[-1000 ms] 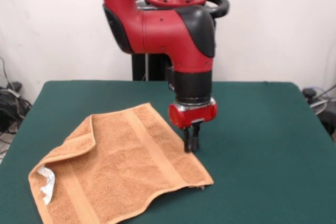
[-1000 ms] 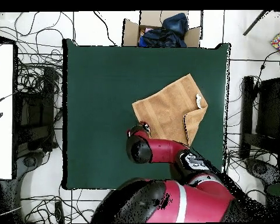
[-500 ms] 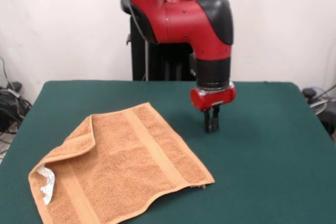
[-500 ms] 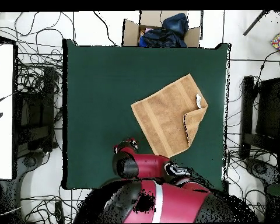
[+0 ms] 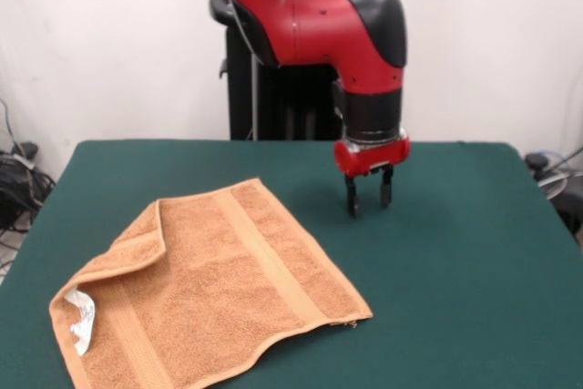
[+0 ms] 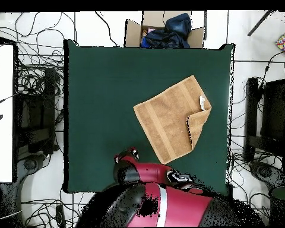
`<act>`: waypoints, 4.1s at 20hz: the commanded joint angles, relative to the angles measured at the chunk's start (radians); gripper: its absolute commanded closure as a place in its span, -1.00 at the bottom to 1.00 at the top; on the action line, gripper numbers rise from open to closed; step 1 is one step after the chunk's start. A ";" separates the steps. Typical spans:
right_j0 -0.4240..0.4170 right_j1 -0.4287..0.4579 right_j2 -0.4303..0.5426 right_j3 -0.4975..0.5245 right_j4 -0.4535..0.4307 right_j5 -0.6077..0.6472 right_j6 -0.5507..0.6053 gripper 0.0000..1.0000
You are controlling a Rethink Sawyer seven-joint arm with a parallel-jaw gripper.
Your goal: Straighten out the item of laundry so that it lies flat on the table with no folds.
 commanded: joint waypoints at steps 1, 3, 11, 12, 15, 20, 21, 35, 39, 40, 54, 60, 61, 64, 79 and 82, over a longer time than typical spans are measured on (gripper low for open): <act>-0.009 -0.009 -0.016 -0.133 0.077 0.164 0.169 -1.00; -0.011 -0.007 -0.013 -0.153 0.073 0.178 0.160 -1.00; -0.027 0.031 0.016 -0.236 0.054 0.210 0.148 -1.00; -0.027 0.028 0.018 -0.241 0.056 0.218 0.149 -1.00; -0.031 0.012 0.028 -0.262 0.056 0.265 0.137 -1.00; -0.032 -0.028 0.033 -0.265 0.046 0.321 0.129 -1.00; -0.036 -0.032 0.034 -0.263 0.043 0.325 0.130 -1.00; -0.051 -0.223 0.051 -0.234 0.036 0.493 0.112 -1.00; -0.058 -0.196 0.059 -0.259 0.020 0.486 0.109 -1.00; -0.063 -0.179 0.063 -0.269 0.015 0.477 0.106 -1.00; -0.093 0.060 0.084 -0.459 -0.044 0.390 0.065 -1.00; -0.110 0.129 0.095 -0.483 -0.076 0.336 0.069 -1.00; -0.111 0.142 0.093 -0.487 -0.086 0.323 0.071 -1.00; -0.116 0.175 0.095 -0.502 -0.100 0.304 0.078 -1.00; -0.064 0.164 0.040 -0.481 -0.088 0.314 0.139 1.00; -0.062 0.146 0.037 -0.463 -0.085 0.318 0.145 1.00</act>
